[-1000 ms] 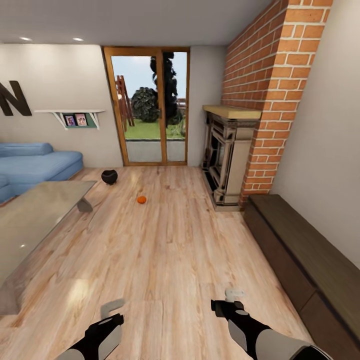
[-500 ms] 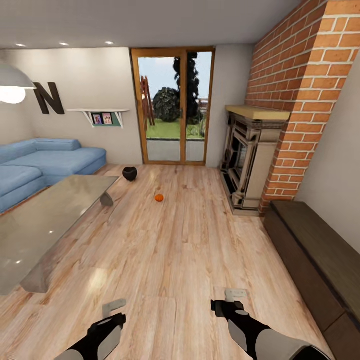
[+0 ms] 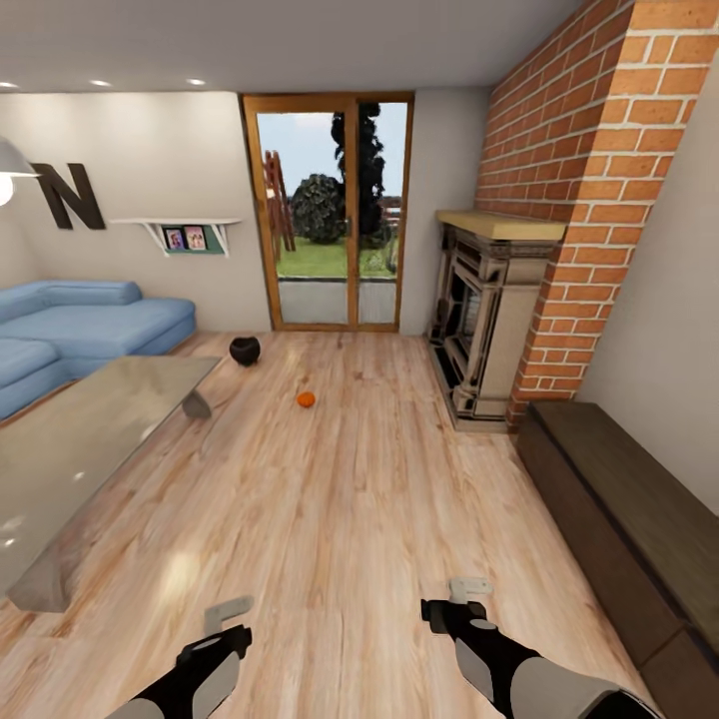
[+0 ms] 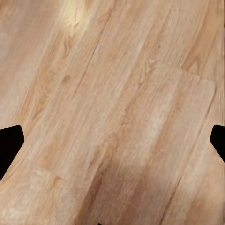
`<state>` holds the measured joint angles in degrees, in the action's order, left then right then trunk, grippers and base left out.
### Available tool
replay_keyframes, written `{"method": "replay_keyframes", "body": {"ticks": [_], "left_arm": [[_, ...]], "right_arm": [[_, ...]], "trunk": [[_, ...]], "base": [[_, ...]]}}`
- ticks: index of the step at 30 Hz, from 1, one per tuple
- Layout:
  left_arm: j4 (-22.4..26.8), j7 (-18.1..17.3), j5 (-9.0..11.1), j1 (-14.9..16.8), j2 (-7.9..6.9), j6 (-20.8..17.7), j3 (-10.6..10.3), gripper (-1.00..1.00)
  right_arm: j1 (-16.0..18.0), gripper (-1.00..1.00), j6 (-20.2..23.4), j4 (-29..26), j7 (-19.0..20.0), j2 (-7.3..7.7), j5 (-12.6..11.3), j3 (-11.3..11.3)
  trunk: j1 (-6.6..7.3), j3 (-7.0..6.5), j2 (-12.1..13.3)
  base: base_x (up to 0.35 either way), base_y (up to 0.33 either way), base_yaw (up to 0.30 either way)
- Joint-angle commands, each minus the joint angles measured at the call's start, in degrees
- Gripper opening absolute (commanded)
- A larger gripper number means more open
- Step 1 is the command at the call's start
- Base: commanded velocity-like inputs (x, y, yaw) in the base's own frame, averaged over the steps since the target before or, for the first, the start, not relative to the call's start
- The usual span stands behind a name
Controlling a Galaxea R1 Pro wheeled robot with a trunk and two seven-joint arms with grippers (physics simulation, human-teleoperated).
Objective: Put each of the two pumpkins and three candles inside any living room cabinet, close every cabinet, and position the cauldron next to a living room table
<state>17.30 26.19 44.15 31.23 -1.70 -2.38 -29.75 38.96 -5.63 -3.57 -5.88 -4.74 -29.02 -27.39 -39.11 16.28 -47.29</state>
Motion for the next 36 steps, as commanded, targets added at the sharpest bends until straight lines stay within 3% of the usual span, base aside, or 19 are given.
{"method": "replay_keyframes", "body": {"ticks": [1, 11, 16, 25, 36], "left_arm": [[0.19, 0.44, 0.32, 0.03, -0.11, -0.24, -0.48, 1.00], [0.19, 0.44, 0.32, -0.01, -0.14, -0.25, -0.48, 1.00], [0.19, 0.44, 0.32, -0.03, -0.15, -0.21, -0.48, 1.00], [0.19, 0.44, 0.32, -0.03, -0.15, -0.24, -0.56, 1.00], [0.17, 0.44, 0.32, -0.02, -0.13, -0.25, -0.57, 1.00]], "right_arm": [[0.06, 1.00, -0.22, 0.09, -0.14, -0.05, -0.51, -0.50], [0.06, 1.00, -0.25, 1.08, -0.19, -0.02, -0.51, -0.49], [-0.08, 1.00, -0.23, 5.30, -0.17, -0.05, -0.57, -0.47], [-9.20, 1.00, -2.25, 6.38, -0.33, 0.60, -0.15, -0.52], [-9.86, 1.00, -2.63, 6.38, -0.36, 0.61, -0.40, -0.56]], "trunk": [[-0.04, 0.07, -0.05], [-0.04, 0.07, -0.05], [-0.04, 0.07, -0.05], [-0.04, 0.07, -0.05], [-0.04, 0.07, -0.05]], "base": [[0.328, 0.000, -0.161], [0.332, 0.000, -0.025], [0.333, 0.000, 0.000], [0.333, 0.000, 0.000], [0.333, 0.000, 0.000]]}}
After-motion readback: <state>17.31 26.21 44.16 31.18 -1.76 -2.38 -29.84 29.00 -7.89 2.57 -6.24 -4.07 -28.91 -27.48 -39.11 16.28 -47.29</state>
